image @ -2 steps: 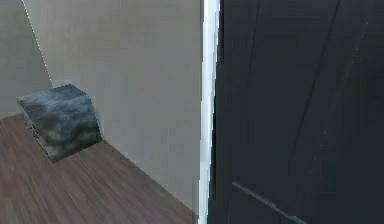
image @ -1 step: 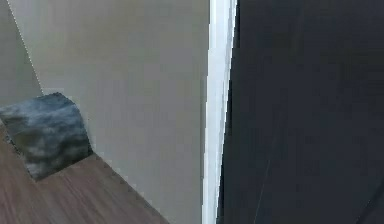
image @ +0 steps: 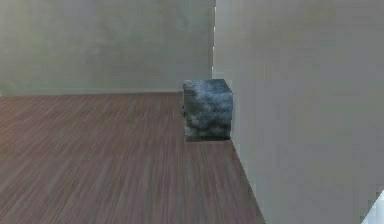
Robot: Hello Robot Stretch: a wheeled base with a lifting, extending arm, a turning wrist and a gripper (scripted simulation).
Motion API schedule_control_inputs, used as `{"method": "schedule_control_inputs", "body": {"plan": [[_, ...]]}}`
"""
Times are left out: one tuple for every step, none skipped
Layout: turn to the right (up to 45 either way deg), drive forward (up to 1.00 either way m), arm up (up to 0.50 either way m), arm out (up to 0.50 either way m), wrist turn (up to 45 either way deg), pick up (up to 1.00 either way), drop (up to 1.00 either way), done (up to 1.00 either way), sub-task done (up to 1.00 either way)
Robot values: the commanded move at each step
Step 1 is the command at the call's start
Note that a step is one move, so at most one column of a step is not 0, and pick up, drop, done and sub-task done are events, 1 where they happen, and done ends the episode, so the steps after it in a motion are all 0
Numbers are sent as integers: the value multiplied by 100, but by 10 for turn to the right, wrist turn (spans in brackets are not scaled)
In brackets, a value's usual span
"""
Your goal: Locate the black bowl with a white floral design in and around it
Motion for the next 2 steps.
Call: {"method": "schedule_control_inputs", "body": {"plan": [[-30, 0, 0, 0, 0, 0, 0, 0, 0], [0, 45, 0, 0, 0, 0, 0, 0, 0]]}}
